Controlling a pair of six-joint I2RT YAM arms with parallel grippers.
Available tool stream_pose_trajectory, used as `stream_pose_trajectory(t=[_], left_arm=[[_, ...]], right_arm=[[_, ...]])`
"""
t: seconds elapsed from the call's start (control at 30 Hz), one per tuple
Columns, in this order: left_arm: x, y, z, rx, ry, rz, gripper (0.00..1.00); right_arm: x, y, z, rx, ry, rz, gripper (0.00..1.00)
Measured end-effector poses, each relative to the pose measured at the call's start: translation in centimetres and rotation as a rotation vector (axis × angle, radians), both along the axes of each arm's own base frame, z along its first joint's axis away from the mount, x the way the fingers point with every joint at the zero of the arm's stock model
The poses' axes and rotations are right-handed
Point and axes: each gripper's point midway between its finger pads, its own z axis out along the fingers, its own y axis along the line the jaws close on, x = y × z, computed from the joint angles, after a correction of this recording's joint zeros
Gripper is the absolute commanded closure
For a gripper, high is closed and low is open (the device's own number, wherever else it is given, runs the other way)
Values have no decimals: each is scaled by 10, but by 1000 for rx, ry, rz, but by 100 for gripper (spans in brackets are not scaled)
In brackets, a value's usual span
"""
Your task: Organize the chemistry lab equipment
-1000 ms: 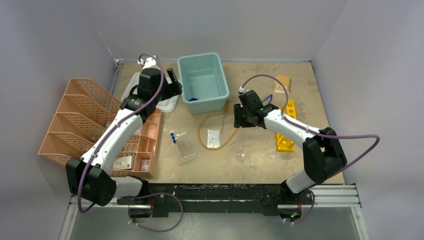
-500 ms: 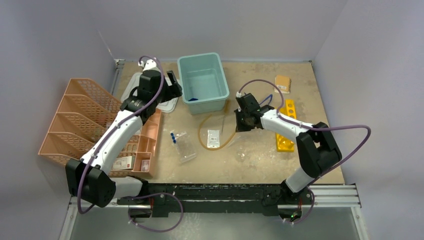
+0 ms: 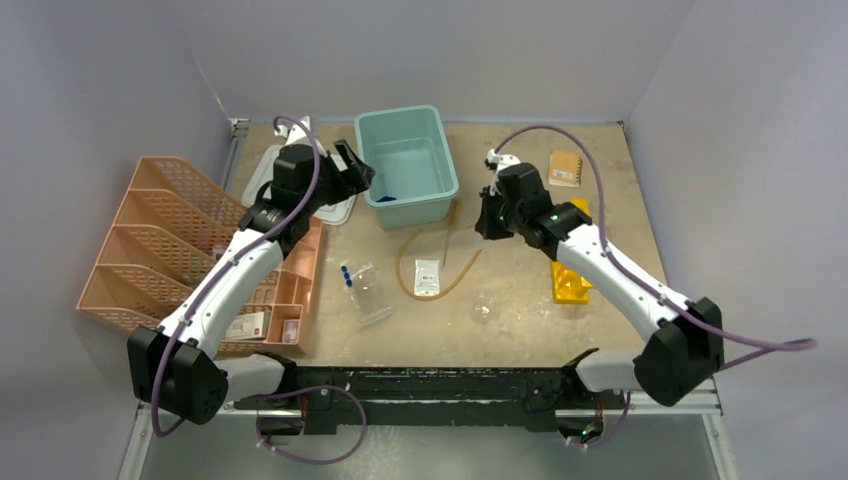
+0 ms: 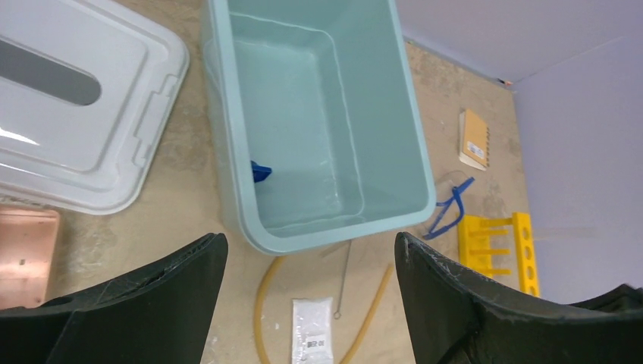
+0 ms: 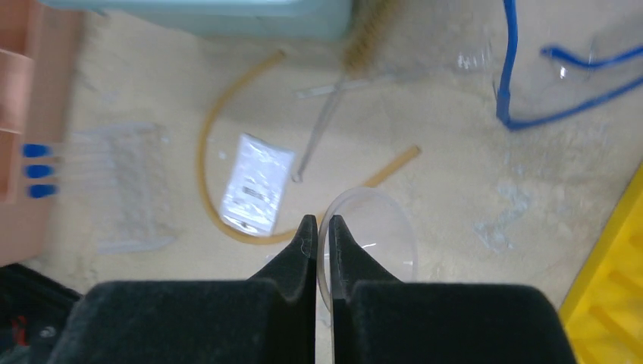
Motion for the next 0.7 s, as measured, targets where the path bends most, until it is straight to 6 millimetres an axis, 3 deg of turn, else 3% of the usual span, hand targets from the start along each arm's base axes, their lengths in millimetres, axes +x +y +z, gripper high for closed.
stream_pose_trajectory(t=[0.2, 0.37, 0.53, 0.7], left_arm=[[-2, -23, 10, -123, -23, -82, 23], [-5, -48, 30, -268, -52, -176, 33], [-13, -73, 46, -356, -88, -322, 32], [-23, -84, 41, -402, -75, -398, 27]], right_arm=[[15, 26, 93, 164, -209, 89, 100], [40, 56, 144, 243, -324, 187, 100], [63, 88, 165, 299, -376, 284, 100], [83, 109, 170, 350, -393, 320, 100]])
